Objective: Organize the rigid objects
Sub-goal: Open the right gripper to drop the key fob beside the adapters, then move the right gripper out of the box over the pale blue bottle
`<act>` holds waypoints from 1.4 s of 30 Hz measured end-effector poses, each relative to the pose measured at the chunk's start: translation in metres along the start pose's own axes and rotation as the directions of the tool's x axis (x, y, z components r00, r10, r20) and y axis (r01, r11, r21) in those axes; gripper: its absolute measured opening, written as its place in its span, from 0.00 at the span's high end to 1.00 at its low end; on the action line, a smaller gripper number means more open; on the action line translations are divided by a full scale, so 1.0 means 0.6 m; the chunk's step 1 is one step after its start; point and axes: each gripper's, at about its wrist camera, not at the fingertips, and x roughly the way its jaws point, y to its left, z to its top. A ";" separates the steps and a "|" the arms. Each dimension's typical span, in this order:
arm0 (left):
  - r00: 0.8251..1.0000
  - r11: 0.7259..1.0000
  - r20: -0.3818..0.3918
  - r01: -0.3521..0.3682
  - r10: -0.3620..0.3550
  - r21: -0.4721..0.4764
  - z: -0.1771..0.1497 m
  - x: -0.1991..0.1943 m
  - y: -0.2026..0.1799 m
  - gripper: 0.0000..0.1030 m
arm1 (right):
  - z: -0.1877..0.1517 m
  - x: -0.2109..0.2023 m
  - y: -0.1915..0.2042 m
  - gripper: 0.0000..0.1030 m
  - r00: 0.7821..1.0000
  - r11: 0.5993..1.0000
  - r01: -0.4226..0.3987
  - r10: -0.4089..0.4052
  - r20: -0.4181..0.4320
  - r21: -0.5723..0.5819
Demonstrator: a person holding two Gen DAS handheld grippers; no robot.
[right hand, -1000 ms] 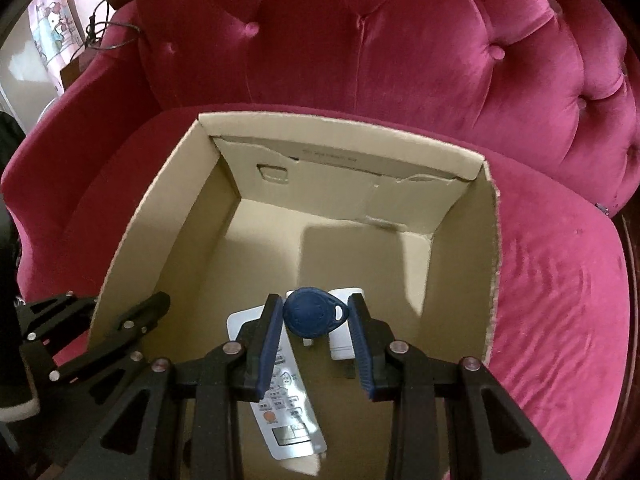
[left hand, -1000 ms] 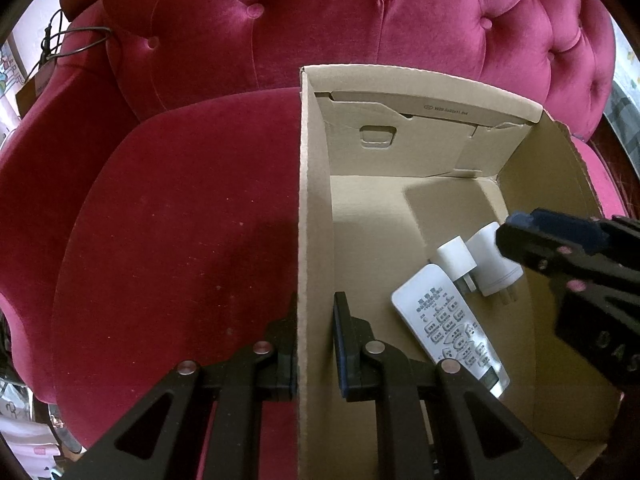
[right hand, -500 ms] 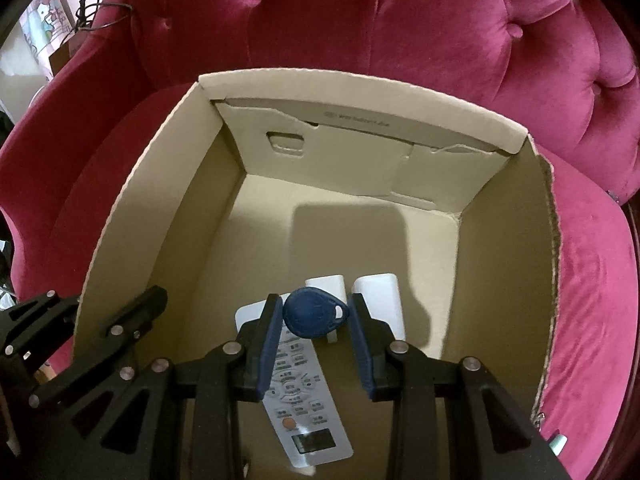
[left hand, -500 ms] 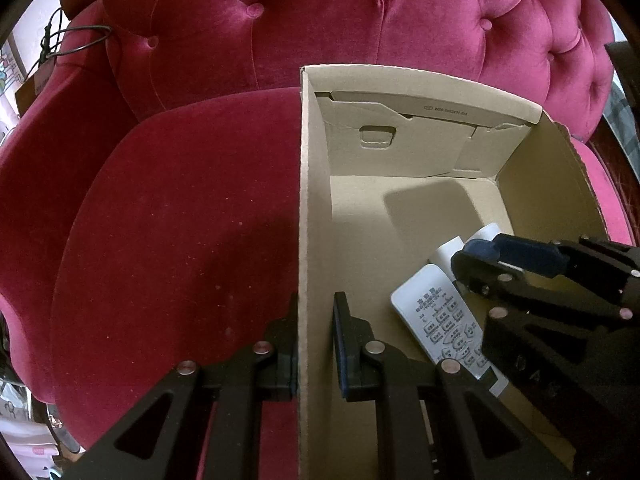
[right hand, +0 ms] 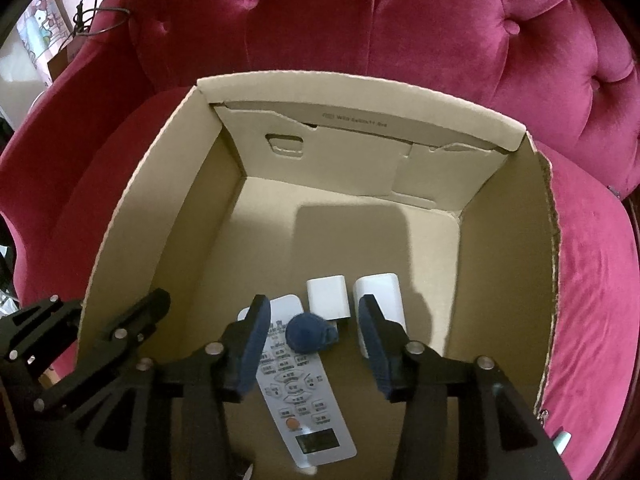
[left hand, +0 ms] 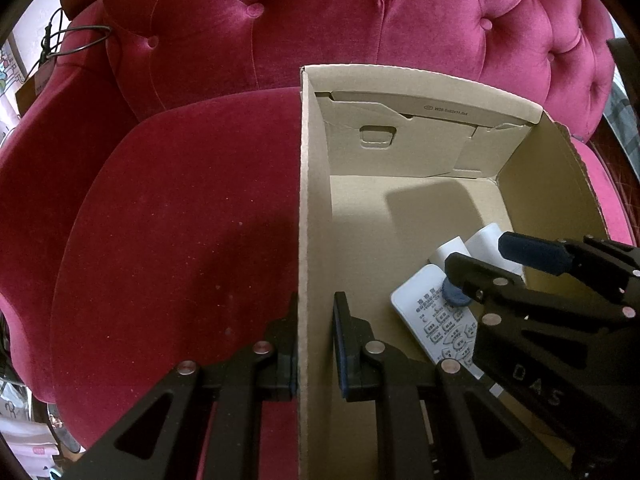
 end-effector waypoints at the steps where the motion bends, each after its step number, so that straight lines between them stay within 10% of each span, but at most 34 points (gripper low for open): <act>1: 1.000 1.000 0.000 0.001 -0.001 -0.001 0.000 0.000 0.000 0.86 | -0.002 -0.005 -0.001 0.51 1.000 1.000 -0.001 0.001 0.003 -0.001; 27: 1.000 1.000 -0.001 -0.002 0.002 -0.002 0.000 0.000 -0.001 0.86 | -0.013 -0.094 -0.030 0.37 0.996 0.999 0.040 -0.040 0.085 -0.003; 42: 1.000 1.000 -0.002 -0.002 0.002 -0.001 -0.002 0.000 0.000 0.86 | -0.027 -0.150 -0.088 0.02 0.988 0.997 0.067 -0.071 0.135 0.034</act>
